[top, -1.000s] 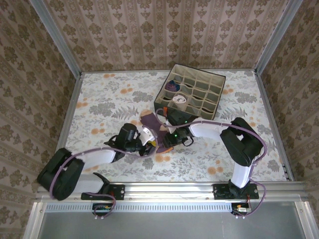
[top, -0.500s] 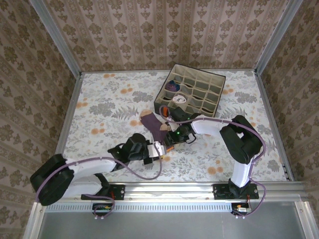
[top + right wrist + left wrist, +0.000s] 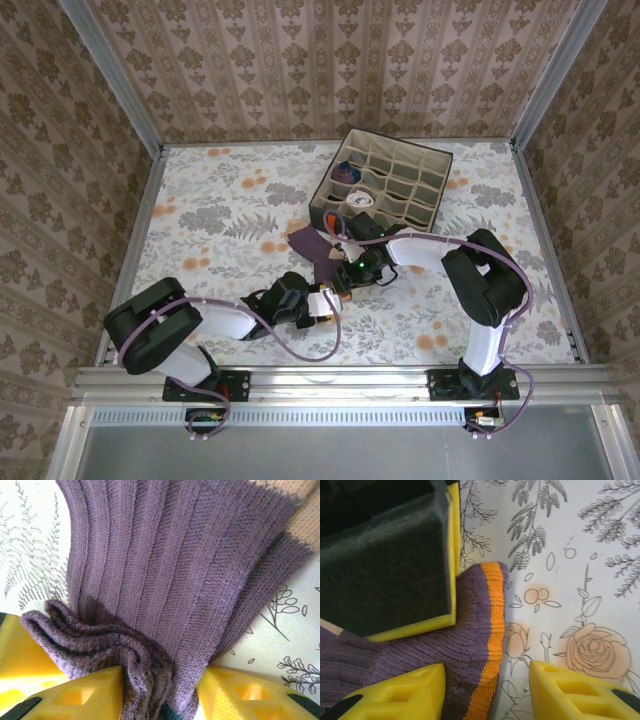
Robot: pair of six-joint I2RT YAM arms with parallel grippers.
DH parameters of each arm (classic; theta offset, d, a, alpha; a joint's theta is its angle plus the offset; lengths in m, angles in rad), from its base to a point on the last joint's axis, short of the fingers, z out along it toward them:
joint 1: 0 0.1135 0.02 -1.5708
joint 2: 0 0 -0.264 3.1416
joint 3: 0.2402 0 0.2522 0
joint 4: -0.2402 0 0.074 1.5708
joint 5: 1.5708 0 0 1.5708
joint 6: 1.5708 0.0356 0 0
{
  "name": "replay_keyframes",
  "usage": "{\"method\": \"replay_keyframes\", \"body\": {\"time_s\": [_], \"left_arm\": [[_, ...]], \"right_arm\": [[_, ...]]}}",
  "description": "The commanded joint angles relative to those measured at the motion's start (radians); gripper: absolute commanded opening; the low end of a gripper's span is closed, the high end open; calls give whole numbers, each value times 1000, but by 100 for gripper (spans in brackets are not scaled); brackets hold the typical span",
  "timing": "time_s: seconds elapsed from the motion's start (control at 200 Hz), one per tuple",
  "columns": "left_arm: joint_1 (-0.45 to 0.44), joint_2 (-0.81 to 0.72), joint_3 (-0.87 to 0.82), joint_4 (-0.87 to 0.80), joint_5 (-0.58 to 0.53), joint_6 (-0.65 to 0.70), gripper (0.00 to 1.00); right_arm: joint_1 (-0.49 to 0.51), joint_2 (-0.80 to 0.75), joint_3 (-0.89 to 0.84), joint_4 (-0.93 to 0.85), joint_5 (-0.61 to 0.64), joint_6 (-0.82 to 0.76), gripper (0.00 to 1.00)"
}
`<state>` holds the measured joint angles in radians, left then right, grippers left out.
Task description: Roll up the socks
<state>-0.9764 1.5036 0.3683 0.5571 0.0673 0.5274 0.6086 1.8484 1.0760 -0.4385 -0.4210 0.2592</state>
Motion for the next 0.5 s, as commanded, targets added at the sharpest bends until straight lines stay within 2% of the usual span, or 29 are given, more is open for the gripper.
{"method": "replay_keyframes", "body": {"time_s": [0.0,0.085,0.22,0.375,0.495], "left_arm": [[2,32,-5,-7,-87,-32,33],[3,24,8,-55,-73,-56,18],[16,-16,46,-161,1,-75,0],[97,-22,172,-425,223,-152,0],[128,-6,228,-540,330,-213,0]], "right_arm": [[-1,72,-33,-152,17,-47,44],[-1,47,-43,-132,-5,-59,43],[-3,-43,-79,-74,-2,-67,43],[-21,-166,-145,22,-5,-43,47],[-44,-254,-214,122,-19,1,49]]}}
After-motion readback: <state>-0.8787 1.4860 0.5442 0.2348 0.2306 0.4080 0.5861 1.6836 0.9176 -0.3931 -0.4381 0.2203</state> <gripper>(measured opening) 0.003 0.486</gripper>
